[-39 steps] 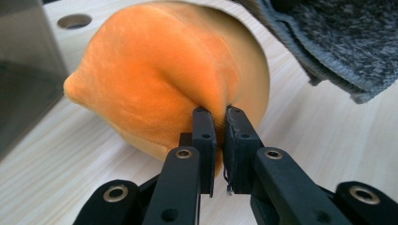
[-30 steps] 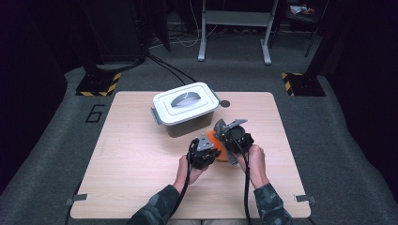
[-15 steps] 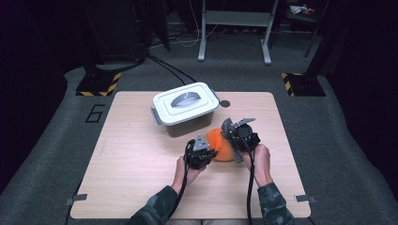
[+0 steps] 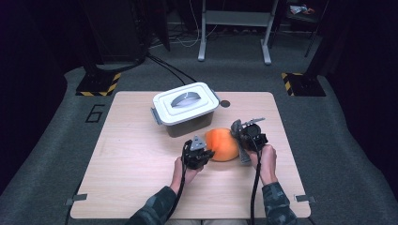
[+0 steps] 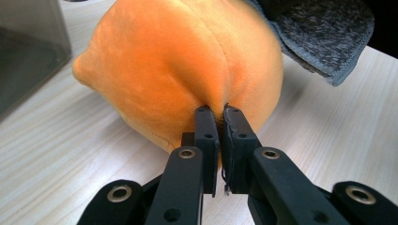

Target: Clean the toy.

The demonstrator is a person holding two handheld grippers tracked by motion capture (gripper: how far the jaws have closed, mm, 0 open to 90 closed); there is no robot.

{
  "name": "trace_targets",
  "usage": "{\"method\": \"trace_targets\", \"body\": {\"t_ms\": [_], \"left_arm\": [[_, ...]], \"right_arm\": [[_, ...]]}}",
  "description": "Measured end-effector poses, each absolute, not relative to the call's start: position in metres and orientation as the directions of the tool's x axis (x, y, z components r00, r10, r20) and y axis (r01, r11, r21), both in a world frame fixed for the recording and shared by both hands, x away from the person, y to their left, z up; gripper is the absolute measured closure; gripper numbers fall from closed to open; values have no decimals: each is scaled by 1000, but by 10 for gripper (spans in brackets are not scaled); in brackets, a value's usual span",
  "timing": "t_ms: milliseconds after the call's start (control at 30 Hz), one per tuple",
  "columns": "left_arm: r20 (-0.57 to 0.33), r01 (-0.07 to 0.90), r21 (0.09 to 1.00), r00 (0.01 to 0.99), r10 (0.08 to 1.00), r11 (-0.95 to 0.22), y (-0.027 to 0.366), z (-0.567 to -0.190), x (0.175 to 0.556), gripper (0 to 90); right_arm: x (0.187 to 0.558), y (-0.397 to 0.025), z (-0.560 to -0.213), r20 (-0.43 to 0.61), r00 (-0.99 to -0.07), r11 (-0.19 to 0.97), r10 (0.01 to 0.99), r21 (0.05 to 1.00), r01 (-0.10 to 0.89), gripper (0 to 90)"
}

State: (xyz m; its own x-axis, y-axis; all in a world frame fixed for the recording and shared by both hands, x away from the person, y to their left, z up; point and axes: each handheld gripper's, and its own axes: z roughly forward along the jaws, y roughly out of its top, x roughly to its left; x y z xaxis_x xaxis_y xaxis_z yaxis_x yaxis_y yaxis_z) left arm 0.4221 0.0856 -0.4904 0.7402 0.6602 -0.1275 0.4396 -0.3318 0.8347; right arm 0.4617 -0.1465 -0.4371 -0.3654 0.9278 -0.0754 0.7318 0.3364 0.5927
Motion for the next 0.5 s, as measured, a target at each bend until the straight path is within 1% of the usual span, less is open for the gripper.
{"method": "trace_targets", "body": {"t_ms": [67,267,367,433,500], "left_arm": [[-123,439,833,741,661,-337,87,-492,423,859],[-131,450,829,735,666,-333,89,-495,422,859],[-134,453,827,733,666,-332,89,-494,422,859],[-129,449,829,733,667,-333,89,-494,422,859],[-114,439,831,736,667,-342,90,-493,422,859]], "right_arm": [[465,-150,-444,-86,-357,339,930,575,745,736],[473,-158,-470,-76,-347,336,935,507,794,737],[475,-159,-481,-50,-334,315,941,487,815,735],[474,-162,-482,-35,-329,303,944,488,819,735],[471,-166,-476,-46,-320,299,946,497,814,736]]}}
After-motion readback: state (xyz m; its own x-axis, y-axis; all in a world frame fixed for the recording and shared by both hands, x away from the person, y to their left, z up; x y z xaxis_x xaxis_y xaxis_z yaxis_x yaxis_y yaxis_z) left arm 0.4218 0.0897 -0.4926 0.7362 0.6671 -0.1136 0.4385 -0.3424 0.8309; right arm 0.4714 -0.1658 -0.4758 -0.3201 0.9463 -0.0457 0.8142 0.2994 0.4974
